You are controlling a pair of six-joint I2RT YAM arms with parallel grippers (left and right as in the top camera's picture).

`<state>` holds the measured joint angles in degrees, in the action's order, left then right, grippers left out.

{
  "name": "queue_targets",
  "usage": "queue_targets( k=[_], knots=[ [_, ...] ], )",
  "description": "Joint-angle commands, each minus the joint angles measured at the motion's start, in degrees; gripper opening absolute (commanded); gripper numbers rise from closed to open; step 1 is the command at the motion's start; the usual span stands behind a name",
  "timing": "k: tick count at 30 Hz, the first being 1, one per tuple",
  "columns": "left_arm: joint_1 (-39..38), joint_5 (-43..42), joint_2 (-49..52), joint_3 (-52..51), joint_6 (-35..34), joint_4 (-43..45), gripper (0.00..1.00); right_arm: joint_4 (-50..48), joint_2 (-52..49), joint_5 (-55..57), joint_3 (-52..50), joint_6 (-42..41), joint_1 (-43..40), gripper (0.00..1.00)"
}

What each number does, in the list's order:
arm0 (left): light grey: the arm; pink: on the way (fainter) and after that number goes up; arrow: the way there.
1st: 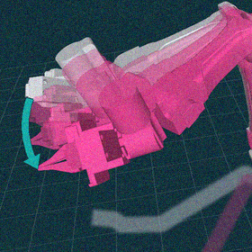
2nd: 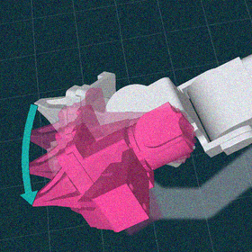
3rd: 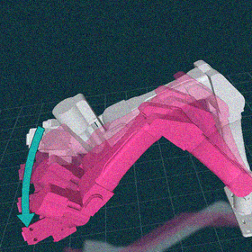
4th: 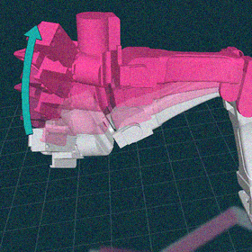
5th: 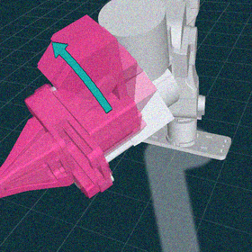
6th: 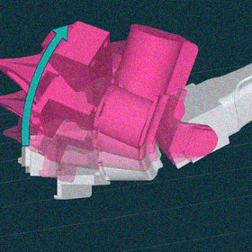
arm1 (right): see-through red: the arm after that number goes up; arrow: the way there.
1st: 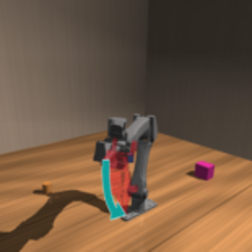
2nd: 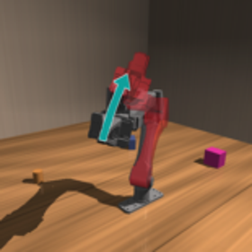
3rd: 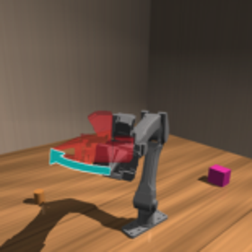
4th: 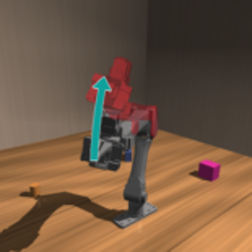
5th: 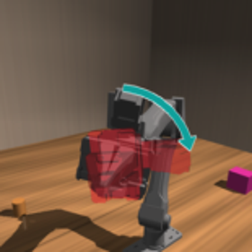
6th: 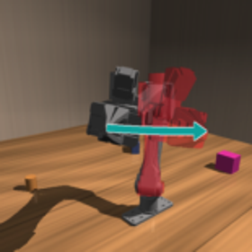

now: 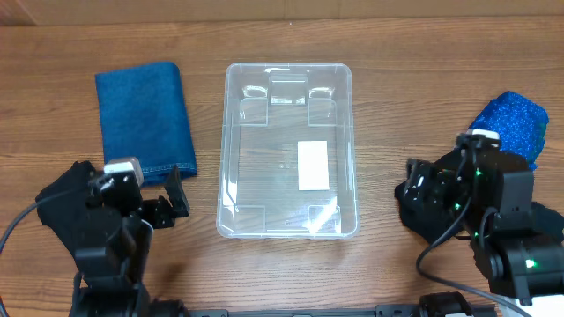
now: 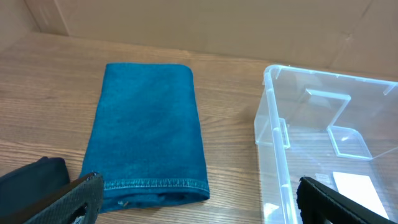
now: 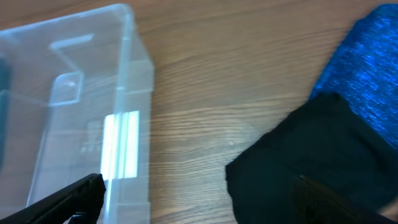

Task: Pack container
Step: 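Reach the right gripper to the black cloth and grasp it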

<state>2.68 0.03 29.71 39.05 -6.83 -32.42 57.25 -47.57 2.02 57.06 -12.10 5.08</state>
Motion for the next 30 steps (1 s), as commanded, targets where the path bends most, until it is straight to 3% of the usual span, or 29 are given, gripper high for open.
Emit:
queue_targets(
  k=[1, 6, 9, 13, 17, 30],
  knots=[
    [0.3, 1.0, 2.8, 2.7, 1.3, -0.3, 1.00, 3.4, -2.5, 5.1, 2.5, -6.5, -8.3, 1.00],
    [0.3, 1.0, 2.9, 2.7, 1.3, -0.3, 1.00, 7.4, -13.8, -11.7, 2.2, -6.6, -33.5, 1.00],
    [0.3, 1.0, 2.9, 2.7, 1.3, -0.3, 1.00, 7.7, -21.3, -19.4, 2.2, -3.9, -42.2, 1.00],
    [0.3, 1.0, 2.9, 2.7, 1.3, -0.3, 1.00, 6.7, -30.9, -19.9, 1.8, -1.0, -44.1, 1.00],
    [0.3, 1.0, 2.9, 2.7, 1.3, -0.3, 1.00, -0.5, -35.9, -20.8, -4.2, -1.0, -44.1, 1.00],
    [0.3, 1.0, 2.9, 2.7, 1.2, -0.3, 1.00, -29.9, -37.1, -22.9, -24.8, -2.9, -44.1, 1.00]
  ],
)
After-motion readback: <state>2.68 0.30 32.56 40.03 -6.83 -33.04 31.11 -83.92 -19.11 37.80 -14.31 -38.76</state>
